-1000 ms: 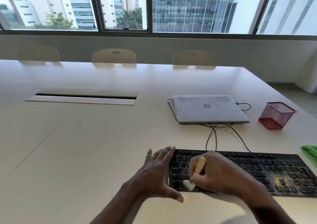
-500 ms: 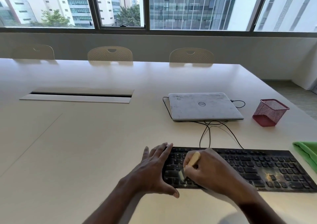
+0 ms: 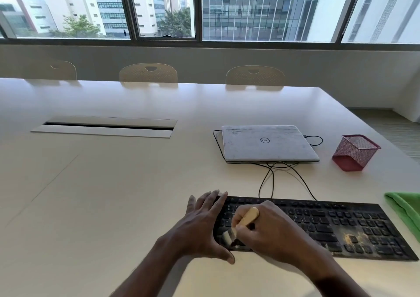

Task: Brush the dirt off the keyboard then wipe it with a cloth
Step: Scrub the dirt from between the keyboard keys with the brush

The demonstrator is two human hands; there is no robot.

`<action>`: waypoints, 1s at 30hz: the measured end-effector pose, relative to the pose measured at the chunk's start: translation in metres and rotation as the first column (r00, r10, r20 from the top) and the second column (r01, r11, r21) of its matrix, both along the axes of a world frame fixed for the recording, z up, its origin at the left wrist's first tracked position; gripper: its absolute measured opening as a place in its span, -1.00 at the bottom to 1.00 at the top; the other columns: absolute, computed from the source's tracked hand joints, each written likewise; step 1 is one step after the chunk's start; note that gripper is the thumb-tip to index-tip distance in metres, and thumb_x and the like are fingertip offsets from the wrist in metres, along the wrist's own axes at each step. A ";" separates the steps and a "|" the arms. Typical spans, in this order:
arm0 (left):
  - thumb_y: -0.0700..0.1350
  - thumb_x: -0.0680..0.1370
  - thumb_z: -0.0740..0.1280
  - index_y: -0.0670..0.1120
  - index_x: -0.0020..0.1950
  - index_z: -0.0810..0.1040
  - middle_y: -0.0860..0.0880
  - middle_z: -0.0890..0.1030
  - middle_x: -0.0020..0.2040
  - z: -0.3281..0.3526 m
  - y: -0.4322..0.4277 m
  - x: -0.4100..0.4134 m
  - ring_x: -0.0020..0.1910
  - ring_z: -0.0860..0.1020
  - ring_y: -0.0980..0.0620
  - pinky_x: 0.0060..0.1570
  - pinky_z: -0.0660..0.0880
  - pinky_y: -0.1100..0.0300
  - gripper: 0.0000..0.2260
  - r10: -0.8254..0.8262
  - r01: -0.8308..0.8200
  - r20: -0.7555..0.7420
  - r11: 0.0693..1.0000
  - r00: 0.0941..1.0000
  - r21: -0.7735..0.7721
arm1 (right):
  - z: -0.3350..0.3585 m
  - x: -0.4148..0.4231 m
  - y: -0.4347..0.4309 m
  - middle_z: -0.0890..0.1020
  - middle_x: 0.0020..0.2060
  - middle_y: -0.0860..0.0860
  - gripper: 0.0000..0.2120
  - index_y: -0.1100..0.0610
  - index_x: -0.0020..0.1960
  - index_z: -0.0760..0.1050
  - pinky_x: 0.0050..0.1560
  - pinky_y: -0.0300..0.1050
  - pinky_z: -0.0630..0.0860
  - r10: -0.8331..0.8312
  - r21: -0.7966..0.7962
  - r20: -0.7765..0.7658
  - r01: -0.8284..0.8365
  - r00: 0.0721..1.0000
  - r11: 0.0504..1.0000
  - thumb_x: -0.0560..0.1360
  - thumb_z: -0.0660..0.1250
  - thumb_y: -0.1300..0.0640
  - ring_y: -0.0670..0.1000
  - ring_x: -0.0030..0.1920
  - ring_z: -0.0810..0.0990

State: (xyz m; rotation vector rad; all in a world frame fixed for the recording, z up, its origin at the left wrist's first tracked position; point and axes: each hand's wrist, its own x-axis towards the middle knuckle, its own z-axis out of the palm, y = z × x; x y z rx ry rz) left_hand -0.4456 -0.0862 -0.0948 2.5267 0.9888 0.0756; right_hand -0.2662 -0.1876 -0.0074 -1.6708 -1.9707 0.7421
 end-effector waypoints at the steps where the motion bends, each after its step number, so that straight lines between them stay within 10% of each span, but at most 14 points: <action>1: 0.48 0.26 0.49 0.06 0.62 -0.38 0.03 -0.24 0.66 0.001 0.000 0.000 0.59 -0.35 0.09 0.55 -0.38 -0.16 0.32 0.003 -0.003 -0.005 1.000 1.000 0.000 | -0.001 0.000 0.000 0.63 -0.38 -0.03 -0.87 0.02 -0.19 0.60 -0.38 -0.33 0.41 0.013 -0.004 0.004 -0.013 1.000 1.000 0.50 0.31 0.11 -0.14 -0.45 0.45; 30: 0.51 0.22 0.47 0.07 0.63 -0.34 0.01 -0.17 0.68 0.005 -0.005 0.019 0.61 -0.29 0.06 0.54 -0.39 -0.17 0.32 0.045 -0.041 -0.110 0.999 0.993 0.034 | -0.009 0.016 -0.008 0.59 -0.45 0.04 -0.83 0.07 -0.18 0.61 -0.44 -0.24 0.45 -0.185 0.031 -0.051 0.186 0.982 0.982 0.55 0.30 0.13 -0.12 -0.53 0.39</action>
